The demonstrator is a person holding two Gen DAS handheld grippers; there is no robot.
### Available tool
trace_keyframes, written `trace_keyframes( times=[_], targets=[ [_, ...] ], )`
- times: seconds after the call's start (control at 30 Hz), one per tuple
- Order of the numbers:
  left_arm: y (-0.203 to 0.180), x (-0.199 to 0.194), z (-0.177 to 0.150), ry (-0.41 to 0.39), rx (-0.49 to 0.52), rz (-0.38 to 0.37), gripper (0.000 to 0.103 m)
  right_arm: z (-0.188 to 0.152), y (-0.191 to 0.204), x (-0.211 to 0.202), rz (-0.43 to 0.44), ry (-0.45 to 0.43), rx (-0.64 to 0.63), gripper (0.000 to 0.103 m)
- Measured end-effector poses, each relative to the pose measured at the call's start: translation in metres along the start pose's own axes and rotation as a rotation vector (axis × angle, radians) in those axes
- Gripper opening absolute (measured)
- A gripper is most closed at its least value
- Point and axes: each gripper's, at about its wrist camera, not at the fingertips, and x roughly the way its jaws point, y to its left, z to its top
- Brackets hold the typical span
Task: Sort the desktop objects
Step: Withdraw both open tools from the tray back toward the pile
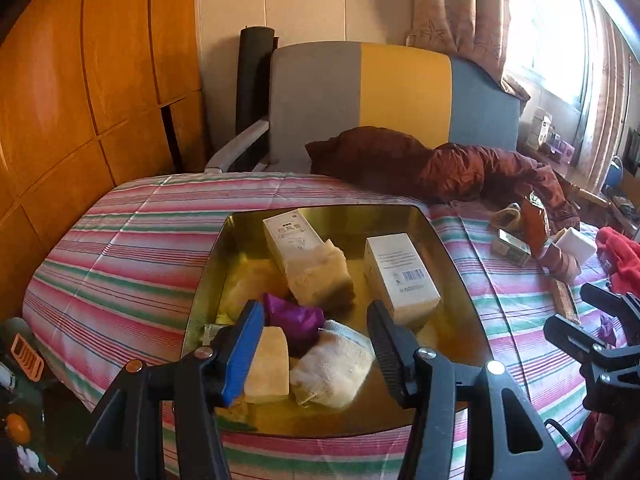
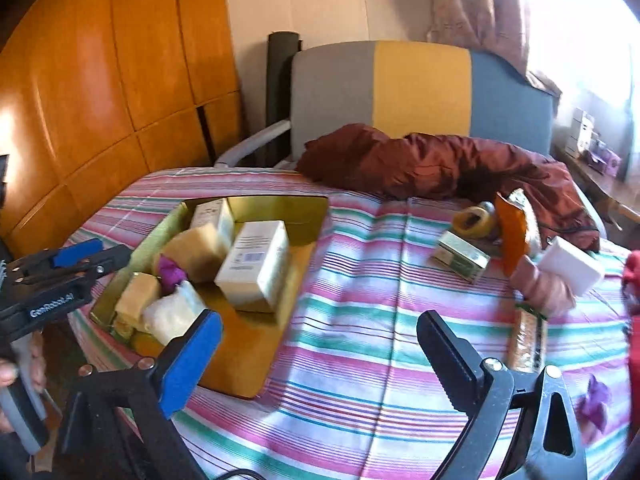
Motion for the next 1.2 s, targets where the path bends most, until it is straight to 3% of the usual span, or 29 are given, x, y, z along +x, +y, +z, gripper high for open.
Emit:
trace_keyframes(
  times=[0.43, 1.2],
  targets=[
    [-0.026, -0.007, 0.000, -0.016, 0.068, -0.003, 0.055, -0.008, -0.027, -0.004, -0.160, 0.015, 0.050, 0.095],
    [-0.079, -0.009, 0.013, -0.051, 0.206, -0.024, 0.055, 0.000, -0.097, -0.021, -0.317, 0.029, 0.083, 0.095]
  ],
)
